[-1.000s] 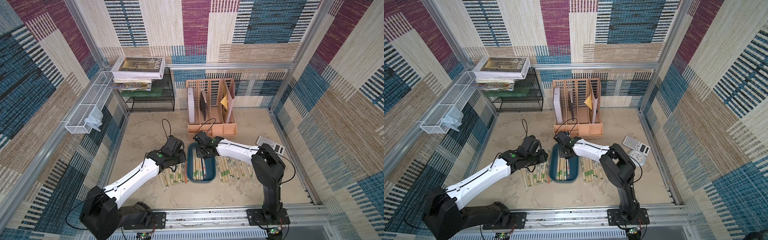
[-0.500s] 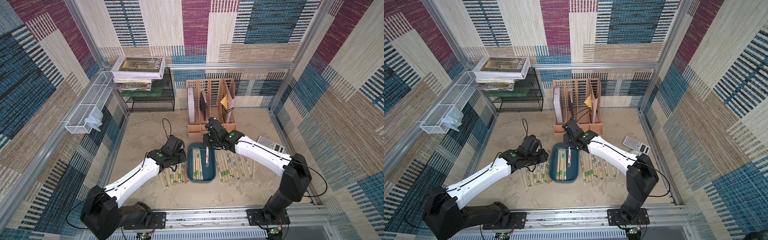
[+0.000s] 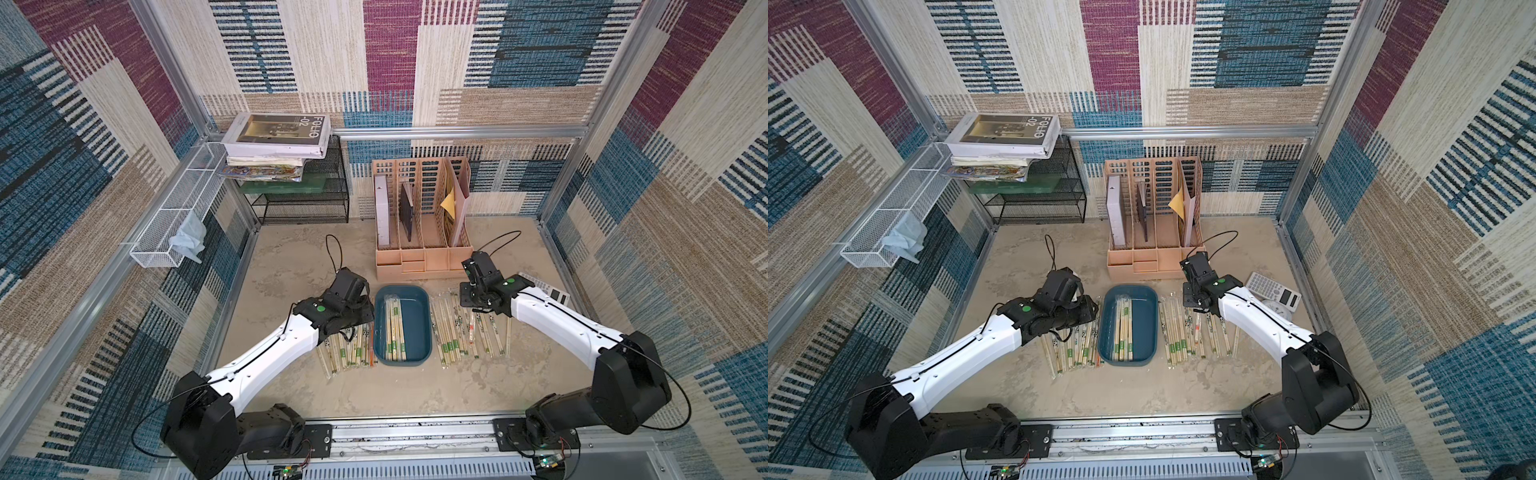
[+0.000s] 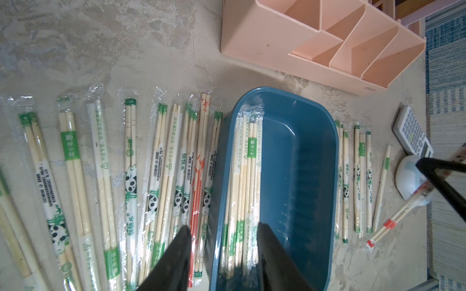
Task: Take the paired disposable chopsticks out of the storage box
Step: Place the paired disposable chopsticks at the center of the board.
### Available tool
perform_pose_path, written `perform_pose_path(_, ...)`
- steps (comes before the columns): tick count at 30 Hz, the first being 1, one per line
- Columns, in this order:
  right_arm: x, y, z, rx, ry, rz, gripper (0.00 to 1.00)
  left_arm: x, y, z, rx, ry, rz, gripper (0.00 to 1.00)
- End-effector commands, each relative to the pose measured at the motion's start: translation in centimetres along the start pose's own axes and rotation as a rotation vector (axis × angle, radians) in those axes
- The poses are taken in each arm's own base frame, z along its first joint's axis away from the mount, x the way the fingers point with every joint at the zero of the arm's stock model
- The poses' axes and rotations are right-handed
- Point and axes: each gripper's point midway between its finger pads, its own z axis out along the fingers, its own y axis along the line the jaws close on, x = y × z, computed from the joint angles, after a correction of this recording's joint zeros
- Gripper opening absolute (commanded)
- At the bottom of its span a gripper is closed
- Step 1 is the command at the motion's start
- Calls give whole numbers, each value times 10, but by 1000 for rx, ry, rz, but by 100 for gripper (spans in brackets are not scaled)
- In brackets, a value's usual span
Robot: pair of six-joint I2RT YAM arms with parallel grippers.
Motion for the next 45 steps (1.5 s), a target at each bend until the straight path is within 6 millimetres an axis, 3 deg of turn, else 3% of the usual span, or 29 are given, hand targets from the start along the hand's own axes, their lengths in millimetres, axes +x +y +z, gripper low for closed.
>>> perform_pose_path(1, 7, -18, 7, 107, 18, -54, 8, -1, -4, 0, 12, 2, 4, 45)
perform_pose_path(8, 21, -32, 23, 243, 66, -120, 9, -1, -6, 1, 13, 6, 6, 45)
perform_pose_path(18, 35, -20, 52, 261, 115, -167, 12, -1, -10, 3, 16, 8, 7, 45)
perform_pose_path(21, 34, -16, 55, 246, 112, -163, 17, 0, -11, 4, 14, 10, 10, 45)
perform_pose_path(25, 32, -13, 55, 237, 109, -160, 37, 2, -13, 7, 9, 19, 14, 45)
perform_pose_path(27, 30, -13, 52, 228, 99, -155, 41, 3, -16, 9, 10, 24, 17, 45)
perform_pose_path(33, 14, -8, 25, 152, 35, -91, 42, 6, -30, 15, 3, 38, 42, 45)
perform_pose_path(39, -7, 27, -22, -139, -57, -1, 44, 15, -48, 30, -28, 67, 73, 45)
perform_pose_path(45, 4, 58, -43, -381, -38, 60, 44, 27, -55, 58, -104, 111, 104, 44)
